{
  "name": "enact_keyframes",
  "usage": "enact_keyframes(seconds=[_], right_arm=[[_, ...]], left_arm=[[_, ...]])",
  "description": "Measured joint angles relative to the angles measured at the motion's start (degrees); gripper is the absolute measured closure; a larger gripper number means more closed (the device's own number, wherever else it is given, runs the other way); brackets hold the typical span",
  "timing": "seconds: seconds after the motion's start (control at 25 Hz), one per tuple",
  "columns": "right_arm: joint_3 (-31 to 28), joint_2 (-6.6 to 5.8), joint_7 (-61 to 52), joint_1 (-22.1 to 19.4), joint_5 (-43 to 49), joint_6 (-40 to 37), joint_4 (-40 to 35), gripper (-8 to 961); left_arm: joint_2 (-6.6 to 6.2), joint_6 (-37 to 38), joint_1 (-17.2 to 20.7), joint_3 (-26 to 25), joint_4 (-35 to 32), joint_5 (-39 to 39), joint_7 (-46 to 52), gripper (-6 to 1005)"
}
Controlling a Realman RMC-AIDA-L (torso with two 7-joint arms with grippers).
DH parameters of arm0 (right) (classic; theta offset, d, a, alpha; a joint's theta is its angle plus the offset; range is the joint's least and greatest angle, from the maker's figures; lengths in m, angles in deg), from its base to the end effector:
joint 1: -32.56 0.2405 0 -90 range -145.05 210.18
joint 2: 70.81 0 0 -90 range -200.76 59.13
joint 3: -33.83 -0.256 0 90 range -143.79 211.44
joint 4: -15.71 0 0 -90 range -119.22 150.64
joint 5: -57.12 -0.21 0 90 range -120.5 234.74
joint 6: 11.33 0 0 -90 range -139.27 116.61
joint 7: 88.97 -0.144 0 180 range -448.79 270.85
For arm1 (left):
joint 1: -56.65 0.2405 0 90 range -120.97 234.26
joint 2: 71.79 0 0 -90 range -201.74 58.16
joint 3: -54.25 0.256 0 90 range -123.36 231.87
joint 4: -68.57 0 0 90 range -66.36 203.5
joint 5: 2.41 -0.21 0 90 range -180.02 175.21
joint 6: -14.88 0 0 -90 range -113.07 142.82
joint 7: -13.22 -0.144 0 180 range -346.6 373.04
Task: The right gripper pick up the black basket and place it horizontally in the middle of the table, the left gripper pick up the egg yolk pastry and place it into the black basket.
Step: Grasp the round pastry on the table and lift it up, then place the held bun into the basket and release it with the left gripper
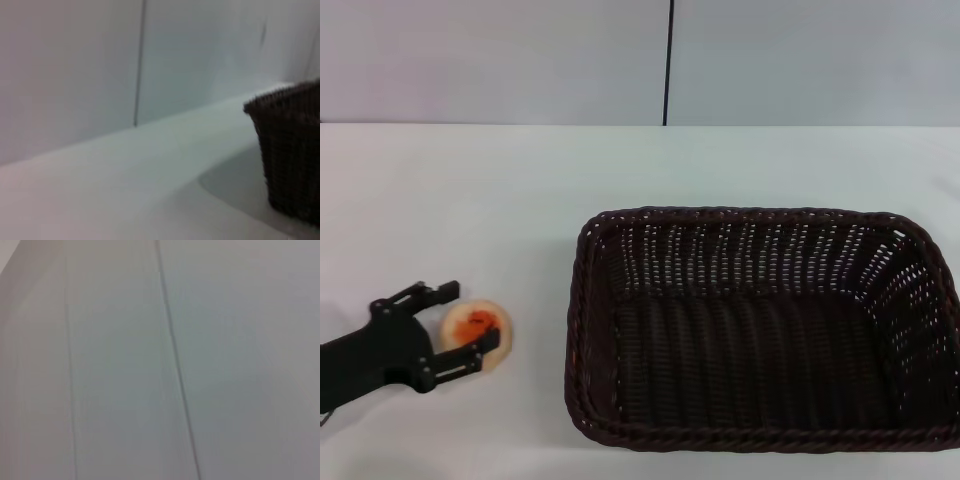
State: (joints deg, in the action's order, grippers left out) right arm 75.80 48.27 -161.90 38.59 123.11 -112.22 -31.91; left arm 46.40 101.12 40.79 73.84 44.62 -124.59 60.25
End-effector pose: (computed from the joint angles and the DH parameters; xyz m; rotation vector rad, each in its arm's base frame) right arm 0.2910 0.2442 0.1143 -2.0026 0.3755 1.3270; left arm -0.3700 0.2309 -0.0099 -2.4557 -0.5828 -0.5679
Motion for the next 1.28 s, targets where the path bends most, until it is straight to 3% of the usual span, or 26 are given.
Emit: enact_keyframes(seconds=[0.28,0.64,0.76,1.0,1.28], right_arm=[[-1.67,-0.08,0.21,0.02,0.05,-1.94,3.19,232],[-2.94,-0.09,0.31,2.37,-0.12,-1.64,5.79,232],[-3.93,-0.09,1.21,3.44,-0.16,-1.64,7.49,232],[-7.10,-0.05,3.68,4.71,-0.30,-1.93,12.97,232],[-9.20,-0.07,5.28,4.35,-0.34,-2.37,16.35,232]], left_arm=[[0.02,-2.67,-1.41,3.33,-0.12,0.02,1.05,316],[-0.18,-2.71,0.84,3.32,-0.28,0.24,0.39,323],[-0.05,-2.24,2.11,0.92,-0.22,1.58,-2.05,326],[-0.20,1.71,2.90,-4.67,-0.33,4.38,-2.76,517],[-0.36,13.73,2.24,-11.31,-1.89,6.59,-3.22,641]])
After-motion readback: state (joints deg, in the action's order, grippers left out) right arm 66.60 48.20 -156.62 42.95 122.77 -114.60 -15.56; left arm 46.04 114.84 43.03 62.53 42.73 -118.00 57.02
